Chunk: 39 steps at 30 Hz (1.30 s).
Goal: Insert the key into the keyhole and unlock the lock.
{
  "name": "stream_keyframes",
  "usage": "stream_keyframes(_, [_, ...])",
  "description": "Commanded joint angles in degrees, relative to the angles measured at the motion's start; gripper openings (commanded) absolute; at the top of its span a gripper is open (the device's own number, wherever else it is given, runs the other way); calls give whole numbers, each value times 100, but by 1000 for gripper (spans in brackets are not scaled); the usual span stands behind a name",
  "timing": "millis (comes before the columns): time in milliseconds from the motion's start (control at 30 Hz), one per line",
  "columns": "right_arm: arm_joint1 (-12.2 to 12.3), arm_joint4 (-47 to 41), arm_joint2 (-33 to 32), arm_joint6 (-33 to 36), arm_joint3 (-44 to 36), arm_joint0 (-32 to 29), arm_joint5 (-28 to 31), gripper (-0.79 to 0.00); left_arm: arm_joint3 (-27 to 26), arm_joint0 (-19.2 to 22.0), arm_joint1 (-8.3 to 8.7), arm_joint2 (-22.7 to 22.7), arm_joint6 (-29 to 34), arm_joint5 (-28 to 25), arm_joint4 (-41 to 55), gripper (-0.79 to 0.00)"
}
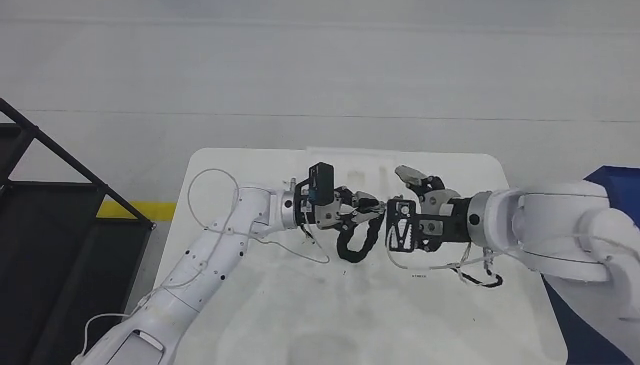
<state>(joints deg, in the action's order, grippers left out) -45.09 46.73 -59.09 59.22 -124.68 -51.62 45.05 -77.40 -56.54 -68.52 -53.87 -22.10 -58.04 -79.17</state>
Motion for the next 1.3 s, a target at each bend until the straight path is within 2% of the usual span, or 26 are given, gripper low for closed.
stream_keyframes(0, [58, 270, -30, -242, 43, -16, 243, 0, -22, 12, 16, 29, 105, 3, 91, -785])
stream_keyframes(67, [98, 390, -111, -473, 44, -43, 474, -28, -44, 26, 34, 60, 188, 3, 174, -785])
stream_keyframes(133, [128, 542, -203, -607, 55, -97, 589, -354, -63, 39, 51, 85, 255, 3, 251, -785])
stream_keyframes(167, [137, 590, -250, -706, 51, -123, 653, -406, -67, 44, 59, 101, 283, 3, 290, -785])
stream_keyframes(233, [154, 735, -320, -861, 47, -184, 747, -456, -72, 58, 75, 137, 336, 3, 349, -785])
stream_keyframes(300, [162, 912, -391, -1108, 25, -233, 821, -453, -71, 73, 89, 177, 364, 3, 416, -785])
stream_keyframes(333, [166, 1016, -403, -1213, 5, -268, 873, -489, -65, 75, 95, 203, 352, 3, 471, -785])
stream_keyframes(700, [165, 1777, -364, -2027, 89, -515, 1090, -554, 40, 190, 156, 362, 321, 3, 608, -785])
stream_keyframes(900, [161, 1875, -411, -2263, 172, -600, 926, -773, 53, 222, 178, 422, 274, 3, 640, -785])
stream_keyframes(1100, [160, 1745, -475, -2446, 243, -675, 816, -785, 55, 246, 198, 460, 220, 3, 633, -785])
stream_keyframes(1267, [159, 1028, -568, -2385, 474, -805, 410, -785, 8, 250, 210, 467, 172, 3, 549, -785])
